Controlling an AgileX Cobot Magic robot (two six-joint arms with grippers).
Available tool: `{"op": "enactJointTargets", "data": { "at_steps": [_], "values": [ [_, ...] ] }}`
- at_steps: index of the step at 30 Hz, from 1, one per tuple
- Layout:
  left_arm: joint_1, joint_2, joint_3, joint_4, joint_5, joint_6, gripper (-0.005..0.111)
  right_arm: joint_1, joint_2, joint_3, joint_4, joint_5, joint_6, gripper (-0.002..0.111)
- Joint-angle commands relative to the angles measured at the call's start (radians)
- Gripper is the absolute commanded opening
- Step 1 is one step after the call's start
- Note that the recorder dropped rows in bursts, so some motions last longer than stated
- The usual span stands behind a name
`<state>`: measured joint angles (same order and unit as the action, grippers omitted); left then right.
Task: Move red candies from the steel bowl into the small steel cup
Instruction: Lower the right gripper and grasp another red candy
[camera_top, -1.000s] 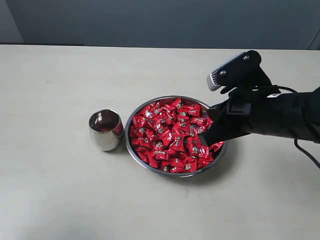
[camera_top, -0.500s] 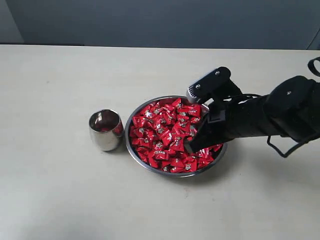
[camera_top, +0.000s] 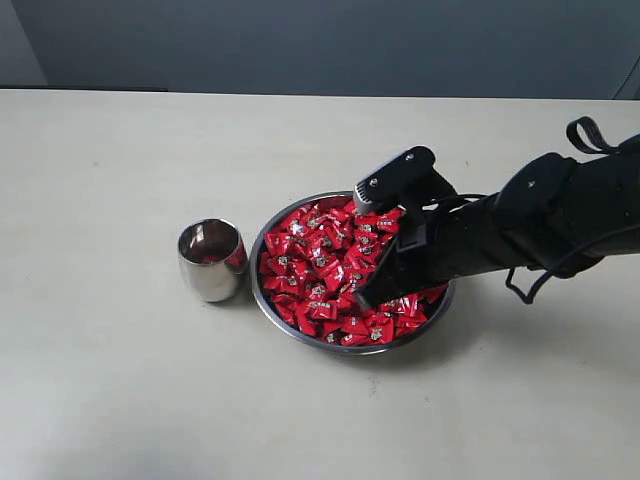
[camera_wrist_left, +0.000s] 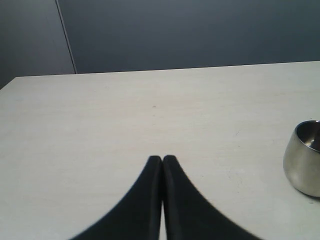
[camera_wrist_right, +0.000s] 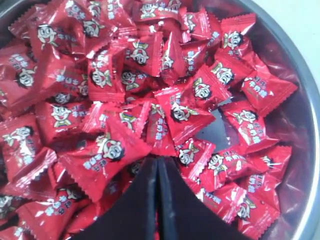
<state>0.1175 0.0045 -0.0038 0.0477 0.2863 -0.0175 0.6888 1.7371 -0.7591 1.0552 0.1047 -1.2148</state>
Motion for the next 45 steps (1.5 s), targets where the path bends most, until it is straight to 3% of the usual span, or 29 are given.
{"op": "enactJointTargets", "data": {
  "at_steps": [1, 12, 14, 18, 20, 45],
  "values": [
    [0.001, -0.004, 0.004, -0.003, -0.002, -0.002, 0.0, 0.012, 0.001, -0.005, 0.031, -0.014, -0.006, -0.001],
    [0.001, -0.004, 0.004, -0.003, -0.002, -0.002, 0.0, 0.012, 0.001, -0.005, 0.055, -0.009, -0.004, 0.0],
    [0.001, -0.004, 0.004, -0.003, -0.002, -0.002, 0.0, 0.012, 0.001, -0.005, 0.055, -0.007, -0.004, 0.006],
    [0.001, -0.004, 0.004, -0.003, -0.002, -0.002, 0.0, 0.012, 0.001, -0.005, 0.086, -0.01, -0.004, 0.033],
    [0.001, -0.004, 0.004, -0.003, -0.002, -0.002, 0.0, 0.012, 0.001, -0.005, 0.116, -0.013, -0.004, 0.04],
    [0.001, -0.004, 0.004, -0.003, -0.002, -0.002, 0.0, 0.012, 0.057, -0.055, 0.193, 0.065, -0.004, 0.04]
  ]
}}
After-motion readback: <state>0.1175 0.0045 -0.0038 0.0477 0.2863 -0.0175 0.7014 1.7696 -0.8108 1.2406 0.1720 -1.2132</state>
